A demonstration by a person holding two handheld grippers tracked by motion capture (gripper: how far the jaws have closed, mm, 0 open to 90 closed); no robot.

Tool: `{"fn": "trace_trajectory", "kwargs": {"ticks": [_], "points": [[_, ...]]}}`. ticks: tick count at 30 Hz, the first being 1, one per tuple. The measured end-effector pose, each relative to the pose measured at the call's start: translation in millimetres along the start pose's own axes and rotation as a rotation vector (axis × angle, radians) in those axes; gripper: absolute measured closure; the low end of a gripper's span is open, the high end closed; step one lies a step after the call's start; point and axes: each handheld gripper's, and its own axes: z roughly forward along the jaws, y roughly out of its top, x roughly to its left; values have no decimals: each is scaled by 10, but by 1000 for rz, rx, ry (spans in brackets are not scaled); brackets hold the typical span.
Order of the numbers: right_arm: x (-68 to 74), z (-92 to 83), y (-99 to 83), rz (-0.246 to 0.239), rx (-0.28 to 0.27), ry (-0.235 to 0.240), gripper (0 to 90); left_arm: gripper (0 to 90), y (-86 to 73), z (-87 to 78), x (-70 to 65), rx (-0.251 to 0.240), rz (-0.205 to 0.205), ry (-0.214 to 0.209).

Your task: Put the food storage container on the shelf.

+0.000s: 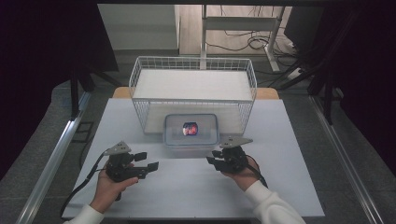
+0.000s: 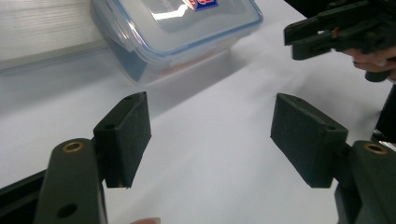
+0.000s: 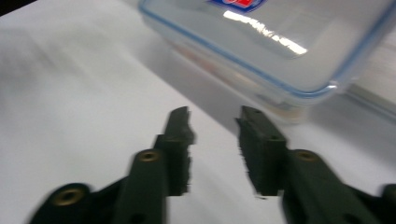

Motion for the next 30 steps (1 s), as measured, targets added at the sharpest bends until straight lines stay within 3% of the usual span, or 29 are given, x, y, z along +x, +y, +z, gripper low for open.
{"fn": "trace_trajectory", "kwargs": {"ticks": [3, 6, 14, 19, 25, 30], "points": [[48, 64, 4, -18, 18, 1, 826, 284, -69, -13, -44, 25, 18, 15], [95, 133, 19, -32, 36, 7, 883, 283, -122, -7, -101, 48, 44, 29], [214, 447, 142, -44, 76, 6, 888, 282, -173, 12, -155, 70, 50, 30], [271, 706, 217, -74, 104, -29, 888, 282, -175, 26, -153, 80, 56, 29], [253, 908, 261, -64, 122, -69, 888, 282, -175, 15, -148, 79, 61, 31], [219, 979, 287, -59, 116, -91, 889, 282, -181, 15, -144, 87, 75, 40]]}}
